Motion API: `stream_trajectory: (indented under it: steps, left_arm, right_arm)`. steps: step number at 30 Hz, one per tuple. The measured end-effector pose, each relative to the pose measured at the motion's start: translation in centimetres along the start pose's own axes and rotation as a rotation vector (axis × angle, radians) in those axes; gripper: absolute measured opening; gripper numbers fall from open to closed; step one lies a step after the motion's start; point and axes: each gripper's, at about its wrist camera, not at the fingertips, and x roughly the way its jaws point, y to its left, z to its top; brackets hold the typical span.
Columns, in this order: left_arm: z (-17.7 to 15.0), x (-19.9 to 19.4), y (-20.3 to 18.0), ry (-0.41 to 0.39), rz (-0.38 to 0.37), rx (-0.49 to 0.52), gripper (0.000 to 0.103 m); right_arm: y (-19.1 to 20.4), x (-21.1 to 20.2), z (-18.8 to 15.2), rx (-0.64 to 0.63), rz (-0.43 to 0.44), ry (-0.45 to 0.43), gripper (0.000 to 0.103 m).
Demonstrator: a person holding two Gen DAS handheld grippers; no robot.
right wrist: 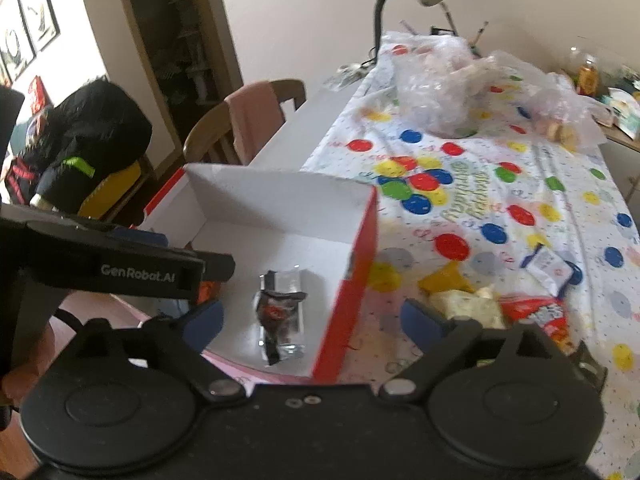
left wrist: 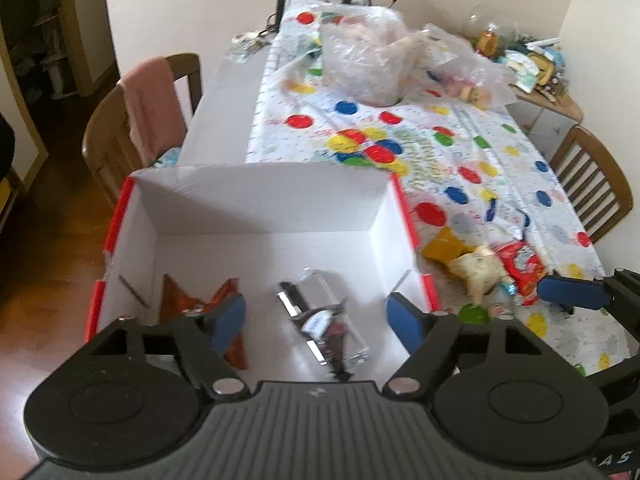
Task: Organize snacks
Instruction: 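Open both tools to release the blue packet and dark snack in the box, then move both tools back over the remaining snacks on the table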
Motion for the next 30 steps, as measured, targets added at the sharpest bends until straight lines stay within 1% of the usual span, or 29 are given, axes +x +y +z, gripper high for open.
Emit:
stream_trajectory:
  steps: [3, 5, 6, 12, 13, 15, 18, 22, 26, 28, 30]
  left_arm:
    - [0.0, -0.4, -1.5, -0.024, -0.016, 0.008, 0.081]
    - [0.1, -0.5, -2.6, -0.035, -0.028, 0.014, 0.085]
    - [0.1, -0.5, -3.2, -0.040, -0.032, 0.017, 0.085]
    - [0.0, 0.3, -7.0, -0.037, -0.072, 0.040, 0.085]
    - [0.0, 0.5, -7.7, -0.035, -0.080, 0.045, 0.086]
    - [-0.1, 0.9, -8.9, -0.030, -0.089, 0.056, 0.093]
    - [-0.2, 1.7, -11.0, -0.025, -0.106, 0.064, 0.093]
    - [-0.3, 3.3, -13.5, -0.002, -0.131, 0.081, 0.093]
    - [0.1, 5.0, -15.8, 0.012, -0.146, 0.159, 0.093]
    - [0.4, 6.1, -16.8, 0.036, -0.161, 0.192, 0.093]
    - [0.5, 7.1, -17.5, 0.049, -0.156, 0.212, 0.093]
  right_arm:
    - [-1.9, -1.2, -0.5, 0.027, -0.018, -0.023, 0.101]
    - [-3.3, -2.0, -0.9, 0.048, -0.043, -0.035, 0.103]
    - [-3.9, -2.3, -1.2, 0.058, -0.049, -0.039, 0.103]
    - [-8.5, -4.3, -2.6, 0.117, -0.080, -0.057, 0.103]
    - [-9.3, -4.6, -2.9, 0.128, -0.088, -0.059, 0.103]
    - [-10.8, -5.1, -3.4, 0.146, -0.099, -0.061, 0.103]
    - [-13.0, -5.6, -4.3, 0.159, -0.114, -0.051, 0.103]
    - [-15.6, -5.7, -5.2, 0.135, -0.121, -0.022, 0.103]
    - [-18.3, -5.6, -5.8, 0.080, -0.112, 0.014, 0.103]
    - [-19.6, -5.3, -6.1, 0.046, -0.103, 0.034, 0.103]
    - [-20.8, -5.0, -6.3, 0.025, -0.092, 0.048, 0.103]
